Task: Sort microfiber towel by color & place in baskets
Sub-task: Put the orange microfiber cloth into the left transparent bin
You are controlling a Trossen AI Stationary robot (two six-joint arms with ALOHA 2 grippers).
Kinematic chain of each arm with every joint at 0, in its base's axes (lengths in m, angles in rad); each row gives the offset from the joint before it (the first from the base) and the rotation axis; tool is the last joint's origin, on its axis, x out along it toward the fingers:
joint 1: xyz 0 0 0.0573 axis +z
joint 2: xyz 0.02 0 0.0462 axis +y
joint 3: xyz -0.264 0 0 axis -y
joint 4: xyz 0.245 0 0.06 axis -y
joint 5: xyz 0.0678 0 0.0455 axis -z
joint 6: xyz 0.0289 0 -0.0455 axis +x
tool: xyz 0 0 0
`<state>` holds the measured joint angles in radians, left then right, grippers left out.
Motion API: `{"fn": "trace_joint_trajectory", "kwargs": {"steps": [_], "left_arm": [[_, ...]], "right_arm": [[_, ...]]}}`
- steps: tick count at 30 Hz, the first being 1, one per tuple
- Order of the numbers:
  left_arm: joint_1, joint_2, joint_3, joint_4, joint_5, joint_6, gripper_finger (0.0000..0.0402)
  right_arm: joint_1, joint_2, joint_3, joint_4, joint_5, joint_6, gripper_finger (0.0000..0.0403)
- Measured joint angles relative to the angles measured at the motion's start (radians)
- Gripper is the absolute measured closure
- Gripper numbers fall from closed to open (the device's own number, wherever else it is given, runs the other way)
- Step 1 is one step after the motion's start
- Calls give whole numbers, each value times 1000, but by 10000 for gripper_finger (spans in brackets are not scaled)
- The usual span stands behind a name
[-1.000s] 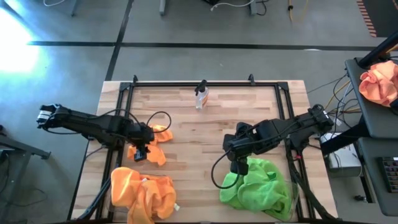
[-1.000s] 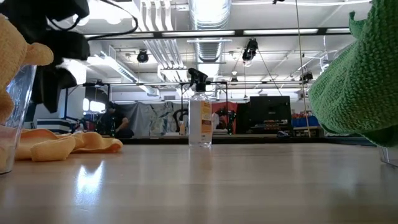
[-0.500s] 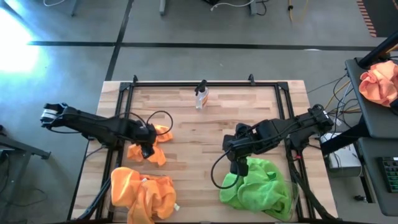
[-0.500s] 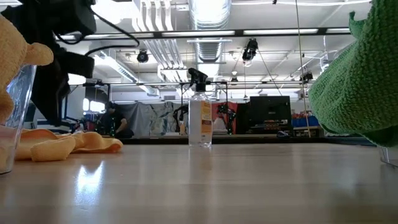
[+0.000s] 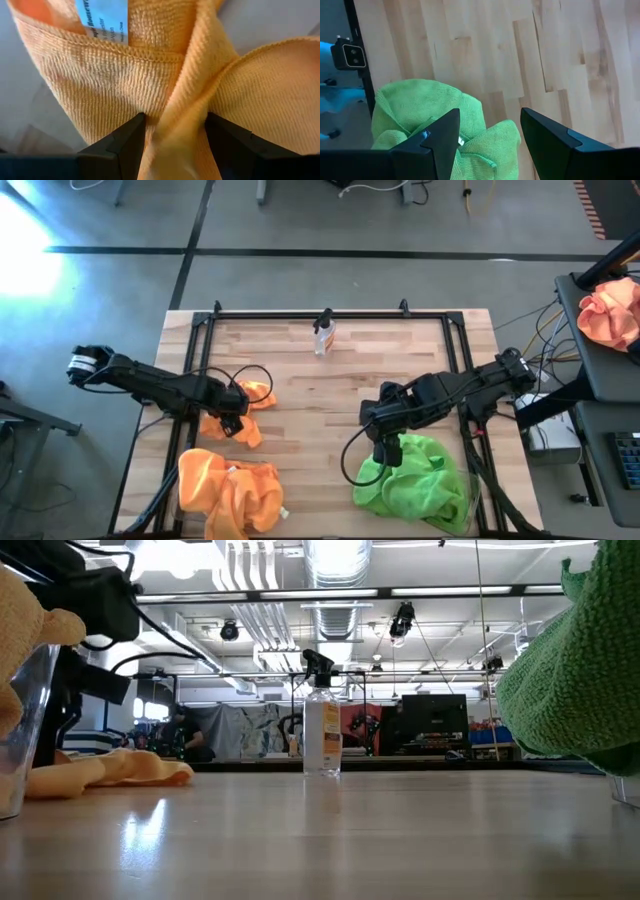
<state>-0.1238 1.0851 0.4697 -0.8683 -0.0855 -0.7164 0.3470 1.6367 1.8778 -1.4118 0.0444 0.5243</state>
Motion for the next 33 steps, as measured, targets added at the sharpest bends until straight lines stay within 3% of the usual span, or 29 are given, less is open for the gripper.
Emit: {"fn": "trace_joint_trajectory", "kwargs": {"steps": [12,16,24,33], "left_arm": [[0,4,-7,144,47,-50,219],[0,12,9,153,47,-52,261],[0,13,36,152,46,-53,388],[0,13,135,147,57,-53,396]], "right_arm": [[0,0,0,0,0,-3,197],[0,0,0,-1,-1,-9,197],[0,0,0,-11,-21,-14,197],[3,0,0,-19,-27,-57,197]]}}
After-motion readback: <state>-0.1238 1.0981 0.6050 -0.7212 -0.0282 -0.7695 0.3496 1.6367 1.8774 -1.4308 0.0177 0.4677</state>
